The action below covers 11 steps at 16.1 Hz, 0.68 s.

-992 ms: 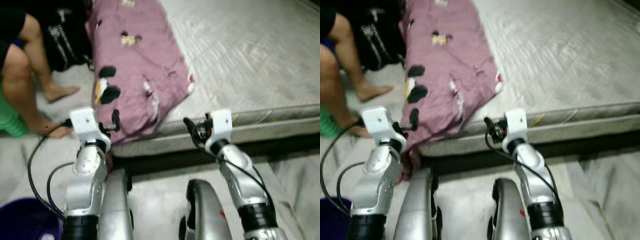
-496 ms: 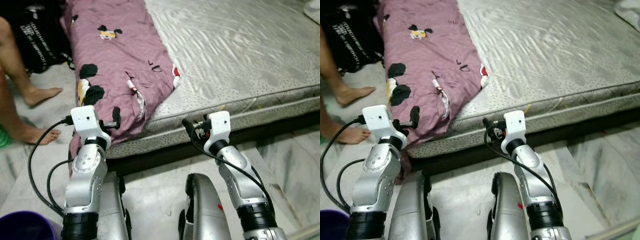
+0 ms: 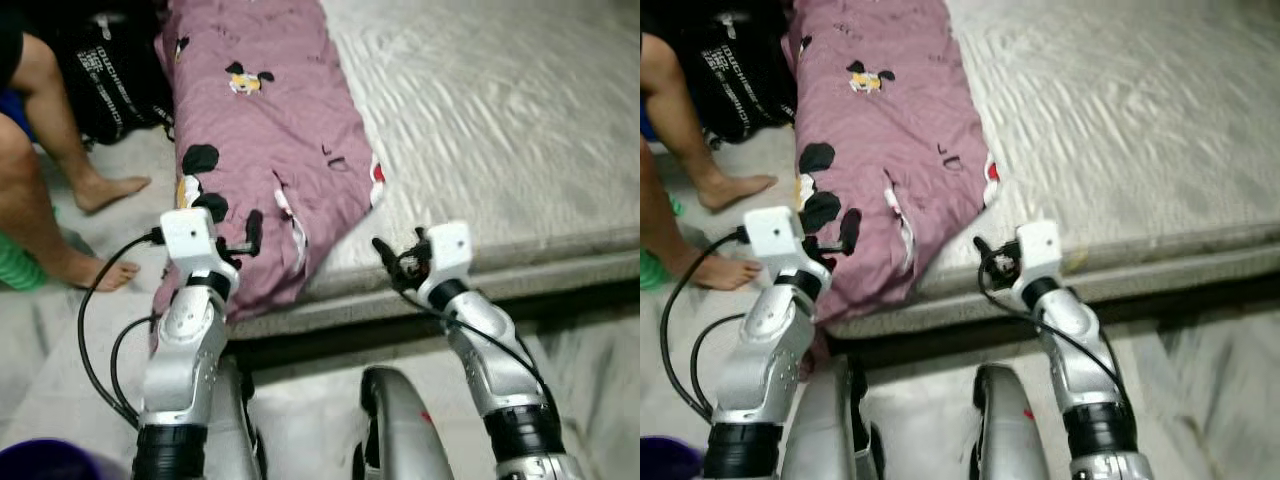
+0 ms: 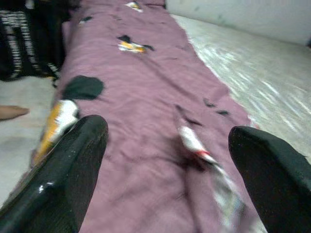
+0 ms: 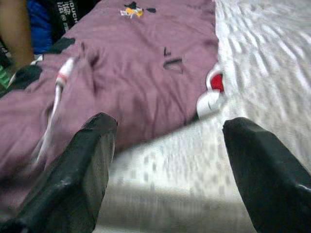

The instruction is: Clean up the room

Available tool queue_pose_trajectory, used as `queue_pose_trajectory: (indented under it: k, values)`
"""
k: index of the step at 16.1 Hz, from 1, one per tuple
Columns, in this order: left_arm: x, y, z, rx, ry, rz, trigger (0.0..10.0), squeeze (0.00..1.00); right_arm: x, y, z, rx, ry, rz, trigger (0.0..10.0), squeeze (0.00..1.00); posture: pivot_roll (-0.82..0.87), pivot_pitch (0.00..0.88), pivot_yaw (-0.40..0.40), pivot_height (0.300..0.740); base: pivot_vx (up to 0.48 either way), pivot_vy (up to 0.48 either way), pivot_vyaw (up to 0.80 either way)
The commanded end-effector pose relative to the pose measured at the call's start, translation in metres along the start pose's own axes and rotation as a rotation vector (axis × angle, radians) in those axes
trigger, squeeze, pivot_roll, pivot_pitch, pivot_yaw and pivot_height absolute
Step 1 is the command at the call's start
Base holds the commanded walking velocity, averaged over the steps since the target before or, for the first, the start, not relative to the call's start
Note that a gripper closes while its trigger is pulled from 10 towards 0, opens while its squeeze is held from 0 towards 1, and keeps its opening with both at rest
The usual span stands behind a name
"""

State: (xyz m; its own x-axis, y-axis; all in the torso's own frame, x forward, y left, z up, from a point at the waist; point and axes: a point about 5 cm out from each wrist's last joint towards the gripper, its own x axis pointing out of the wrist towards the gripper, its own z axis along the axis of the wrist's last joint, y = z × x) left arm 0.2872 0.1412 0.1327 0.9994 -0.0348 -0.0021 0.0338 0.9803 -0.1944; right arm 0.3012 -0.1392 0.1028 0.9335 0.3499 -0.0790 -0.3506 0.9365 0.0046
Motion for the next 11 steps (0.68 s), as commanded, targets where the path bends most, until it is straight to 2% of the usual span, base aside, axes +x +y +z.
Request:
queue_pose_trajectory:
  k: [1,2,8,11]
  values:
    - [-0.002,0.01,0.001,0.009,-0.005,0.024,10.0,0.0,0.004,0.01,0.001,0.013,-0.011,0.029,10.0,0.0,0.0,0.121,-0.008,0.558,0.405,0.0,0.0]
    - [-0.001,0.009,0.001,0.005,0.0,0.02,10.0,0.0,0.004,0.01,0.001,0.013,-0.009,0.03,10.0,0.0,0.0,0.121,-0.006,0.558,0.307,0.0,0.0]
    - [-0.002,0.004,-0.004,0.002,0.026,0.024,10.0,0.0,0.004,0.009,-0.003,0.007,0.016,0.031,10.0,0.0,0.0,0.121,-0.004,0.558,0.0,0.0,0.0]
    - [-0.004,0.007,-0.004,0.027,0.03,0.04,10.0,0.0,0.006,-0.002,-0.009,-0.078,0.071,0.051,10.0,0.0,0.01,0.124,-0.005,0.558,0.0,0.0,0.0]
